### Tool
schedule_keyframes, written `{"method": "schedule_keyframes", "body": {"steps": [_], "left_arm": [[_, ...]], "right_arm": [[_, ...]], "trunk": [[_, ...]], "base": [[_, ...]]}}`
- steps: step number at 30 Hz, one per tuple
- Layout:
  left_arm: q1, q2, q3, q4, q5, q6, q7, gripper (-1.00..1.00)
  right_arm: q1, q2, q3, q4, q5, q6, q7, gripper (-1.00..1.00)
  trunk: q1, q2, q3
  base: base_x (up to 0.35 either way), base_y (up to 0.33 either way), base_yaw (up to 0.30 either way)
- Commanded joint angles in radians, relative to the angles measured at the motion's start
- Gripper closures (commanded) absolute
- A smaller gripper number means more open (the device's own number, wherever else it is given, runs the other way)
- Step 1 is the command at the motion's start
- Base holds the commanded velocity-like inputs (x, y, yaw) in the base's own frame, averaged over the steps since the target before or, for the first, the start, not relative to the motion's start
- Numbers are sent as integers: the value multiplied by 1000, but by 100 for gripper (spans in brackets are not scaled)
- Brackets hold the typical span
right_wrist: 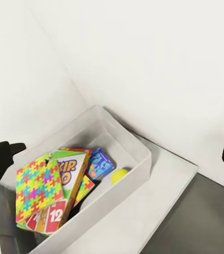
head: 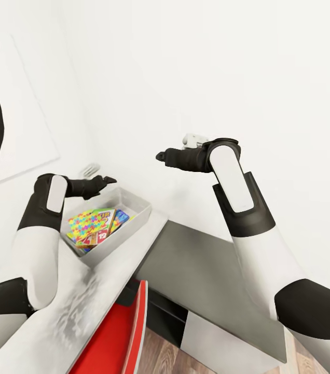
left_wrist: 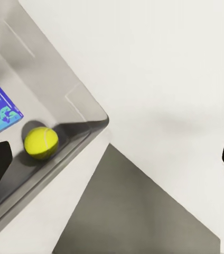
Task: Put all the toys in the child's room - the three board games (two on the bed and one on the table), the two jigsaw puzzles on the table, and the tennis ball on the table - inside the toy box on the table in the child's room.
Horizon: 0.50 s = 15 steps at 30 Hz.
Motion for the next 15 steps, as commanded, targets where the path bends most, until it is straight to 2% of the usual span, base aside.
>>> {"method": "schedule_keyframes", "body": {"steps": [1, 6, 9, 11, 15], "left_arm": [[-1, 0, 3, 0, -2, 5, -6, -100], [1, 11, 7, 2, 3, 5, -17, -100], [4, 22, 8, 4, 22, 5, -65, -100], [6, 36, 7, 6, 32, 5, -121, -100], [7, 55, 6, 18, 37, 5, -166, -100]], "right_arm": [[-1, 0, 0, 0, -9, 2, -11, -100], [-1, 0, 0, 0, -9, 3, -11, -100], [-1, 0, 0, 0, -9, 3, -12, -100], [-1, 0, 0, 0, -10, 3, -12, -100], [-1, 0, 0, 0, -10, 3, -11, -100]], "trunk": [[1, -2, 0], [1, -2, 8], [1, -2, 13], [1, -2, 16], [1, -2, 23]], "base": [[0, 0, 0], [-38, 25, 0], [-190, 122, 0], [-160, 95, 0], [-63, 37, 0]]}}
